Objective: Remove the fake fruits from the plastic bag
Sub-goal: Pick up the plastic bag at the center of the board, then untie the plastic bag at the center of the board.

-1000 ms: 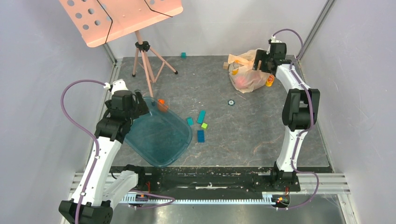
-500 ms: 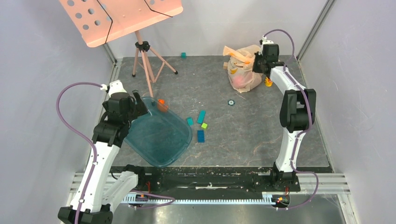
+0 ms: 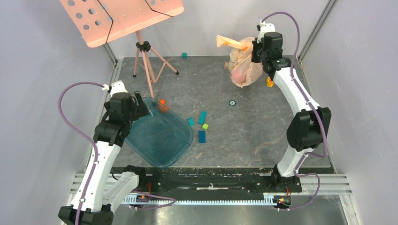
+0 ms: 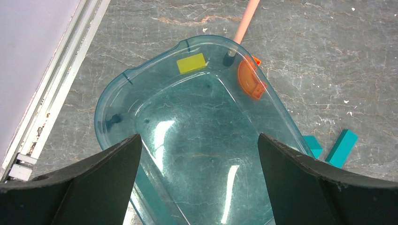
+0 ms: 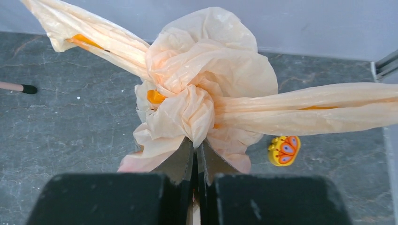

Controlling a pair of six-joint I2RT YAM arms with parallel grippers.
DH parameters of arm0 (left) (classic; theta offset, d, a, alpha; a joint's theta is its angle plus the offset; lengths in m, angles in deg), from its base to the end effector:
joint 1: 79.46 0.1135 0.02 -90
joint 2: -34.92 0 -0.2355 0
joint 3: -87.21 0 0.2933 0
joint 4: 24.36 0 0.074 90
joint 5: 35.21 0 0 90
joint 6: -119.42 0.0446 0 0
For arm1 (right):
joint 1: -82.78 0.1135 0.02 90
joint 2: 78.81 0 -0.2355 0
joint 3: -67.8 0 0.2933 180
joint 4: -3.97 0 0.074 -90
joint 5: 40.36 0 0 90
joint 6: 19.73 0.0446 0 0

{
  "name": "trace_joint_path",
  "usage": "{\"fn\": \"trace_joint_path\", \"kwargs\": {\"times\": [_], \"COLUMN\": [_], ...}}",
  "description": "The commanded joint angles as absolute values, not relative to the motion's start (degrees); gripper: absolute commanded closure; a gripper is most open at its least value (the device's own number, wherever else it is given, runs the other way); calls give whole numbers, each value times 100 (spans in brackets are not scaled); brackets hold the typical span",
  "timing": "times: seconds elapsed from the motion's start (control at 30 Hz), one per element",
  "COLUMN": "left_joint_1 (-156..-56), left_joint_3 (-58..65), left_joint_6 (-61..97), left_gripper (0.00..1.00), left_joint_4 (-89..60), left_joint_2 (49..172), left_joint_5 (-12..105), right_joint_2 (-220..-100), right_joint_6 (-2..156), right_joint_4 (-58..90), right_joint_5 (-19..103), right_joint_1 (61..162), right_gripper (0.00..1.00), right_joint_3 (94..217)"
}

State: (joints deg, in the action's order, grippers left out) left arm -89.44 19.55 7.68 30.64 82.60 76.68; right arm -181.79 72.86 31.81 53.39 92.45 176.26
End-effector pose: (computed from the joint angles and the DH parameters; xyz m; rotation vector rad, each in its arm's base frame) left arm 0.2310 -0.0238 0.3216 -0.4300 2.0900 0.0930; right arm 0.4682 0.0768 0.3259 -0.0781 1.9594 0.0764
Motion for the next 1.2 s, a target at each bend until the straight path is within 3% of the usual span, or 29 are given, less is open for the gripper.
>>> {"fn": "trace_joint_path", "kwargs": {"times": [0.0, 0.3, 0.47, 0.73, 1.17], "left_joint_1": [-8918, -8913, -8911, -8918, -8921], "left_joint_3": [1933, 1959, 1968, 1961, 1867], "left_joint_6": [973, 991, 984, 991, 968], "left_gripper": [0, 0, 0, 0, 0], "left_joint_4": [3016, 2972, 2972, 2972, 2884], "left_joint_2": [8202, 8221, 8225, 8280, 8319], "left_joint_5": [7547, 7342, 7360, 7376, 6889], "right_joint_2": [-17690, -16955, -16317, -14930, -15229], "right_joint_6": [6902, 6371, 5820, 5527, 5846], "right_joint_4": [3292, 3304, 3107, 1348, 1890], "right_joint_5": [5446, 5074, 5455, 6604, 5961], "right_joint_1": [9200, 9776, 10544, 10941, 10941], "right_gripper": [100, 100, 100, 100, 100], "right_joint_3": [17593, 16854, 16123, 13465, 12701]}}
